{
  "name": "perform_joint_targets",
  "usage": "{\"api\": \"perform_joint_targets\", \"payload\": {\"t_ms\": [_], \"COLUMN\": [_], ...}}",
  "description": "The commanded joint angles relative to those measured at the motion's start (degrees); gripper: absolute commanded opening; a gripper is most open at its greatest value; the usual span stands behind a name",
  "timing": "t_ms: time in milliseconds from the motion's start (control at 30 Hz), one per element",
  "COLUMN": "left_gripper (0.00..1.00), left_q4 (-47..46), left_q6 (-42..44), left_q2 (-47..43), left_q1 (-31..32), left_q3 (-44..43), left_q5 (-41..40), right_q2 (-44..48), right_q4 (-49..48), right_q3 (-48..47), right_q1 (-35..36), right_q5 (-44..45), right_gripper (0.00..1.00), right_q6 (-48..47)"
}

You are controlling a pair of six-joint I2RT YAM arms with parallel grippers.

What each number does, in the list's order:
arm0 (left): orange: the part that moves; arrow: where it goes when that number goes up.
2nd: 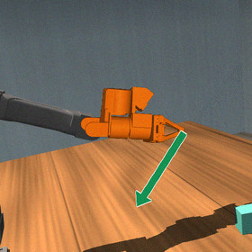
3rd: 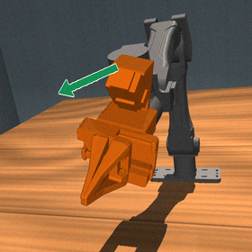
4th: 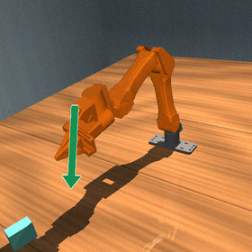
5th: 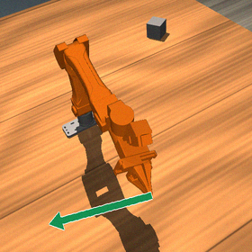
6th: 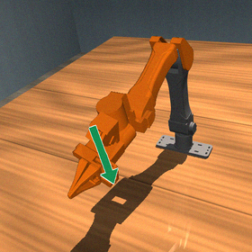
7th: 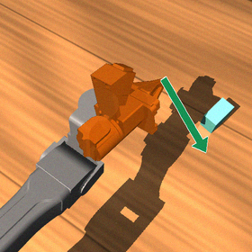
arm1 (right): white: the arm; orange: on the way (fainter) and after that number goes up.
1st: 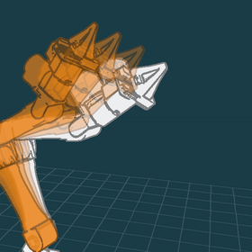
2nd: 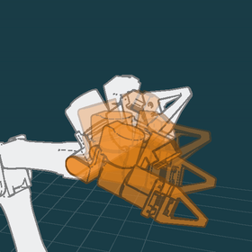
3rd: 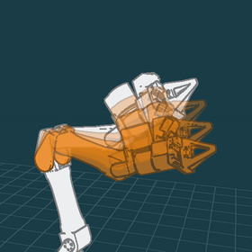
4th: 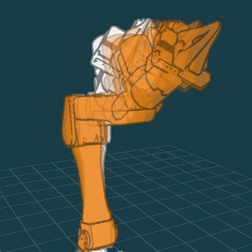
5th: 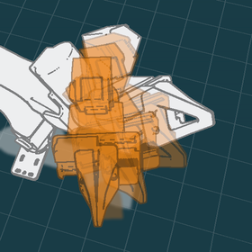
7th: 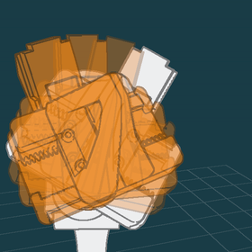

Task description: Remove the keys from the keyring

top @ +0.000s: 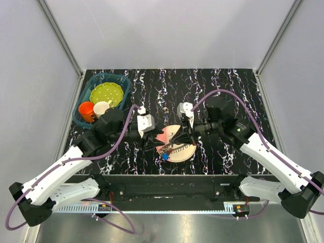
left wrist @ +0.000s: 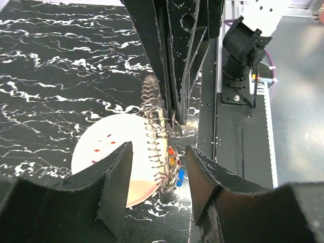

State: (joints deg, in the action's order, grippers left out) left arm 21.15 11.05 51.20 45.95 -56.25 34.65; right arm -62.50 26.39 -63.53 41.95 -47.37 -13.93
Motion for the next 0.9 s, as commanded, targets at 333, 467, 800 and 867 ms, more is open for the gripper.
{"api": "perform_joint_targets", "payload": {"t_ms": [333,467,800,867], "left_gripper": [0.46,0.47,0.46,0.44], "left_q4": [0.30,-0.23,-1.63,-1.63], "left_q6": [2.92,3.19,2.93,3.10], "left_q2": [3.29,3.47,5.66,5.84], "left_q1": [-0.25,-0.34,-0.34,-0.34], "left_q3": [-2.46,-2.64,-3.87,-3.96], "left_q5": [10.08,10.78,13.86,15.26], "right_q2": [3.44,3.53,4.05,4.23], "right_q4": [-2.66,-2.93,-3.63,-3.89], "right_q3": [-3.18,-3.01,-2.66,-2.39], "right_q1": [-0.12,-0.03,-0.12,-0.03], "right_q5": [-6.32,-7.73,-9.40,-9.49], "right_gripper": [0.00,0.00,0.00,0.00], "right_q6": [-2.94,-3.29,-3.38,-3.29]}}
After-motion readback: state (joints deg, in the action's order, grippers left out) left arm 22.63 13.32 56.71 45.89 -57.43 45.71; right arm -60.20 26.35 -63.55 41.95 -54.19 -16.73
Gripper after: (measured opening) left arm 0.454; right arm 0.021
